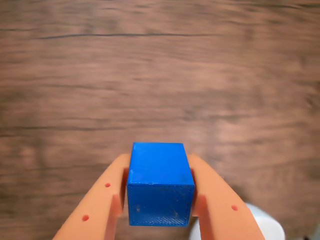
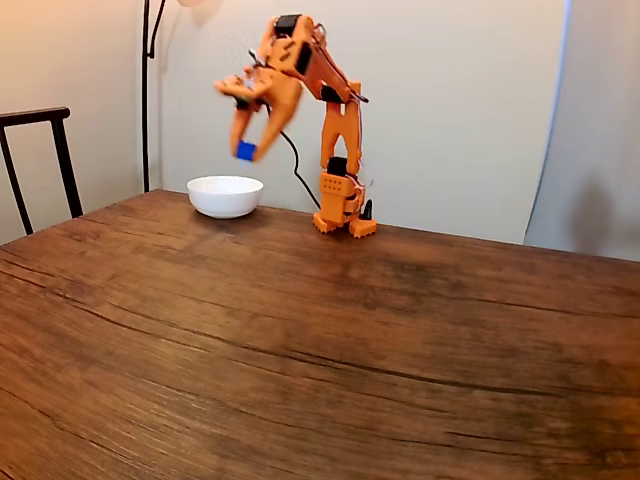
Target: Grasp the cube and drop it in the bowl
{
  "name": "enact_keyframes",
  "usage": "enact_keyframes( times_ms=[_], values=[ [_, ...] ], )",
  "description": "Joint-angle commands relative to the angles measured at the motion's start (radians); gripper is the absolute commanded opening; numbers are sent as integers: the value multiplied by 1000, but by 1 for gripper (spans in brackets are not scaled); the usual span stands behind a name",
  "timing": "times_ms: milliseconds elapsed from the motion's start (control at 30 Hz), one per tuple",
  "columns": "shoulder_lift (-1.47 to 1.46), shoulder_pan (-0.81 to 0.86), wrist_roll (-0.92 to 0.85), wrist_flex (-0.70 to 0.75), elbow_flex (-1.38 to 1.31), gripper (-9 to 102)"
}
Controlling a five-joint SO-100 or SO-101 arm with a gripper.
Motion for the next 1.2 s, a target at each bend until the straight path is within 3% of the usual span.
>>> enact_keyframes(
  times_ms=[0, 500, 833, 1167],
  values=[
    [97, 83, 58, 58, 52, 0],
    [543, 446, 259, 54, 540, 0],
    [844, 623, 268, 51, 856, 0],
    [913, 877, 337, -121, 979, 0]
  ],
)
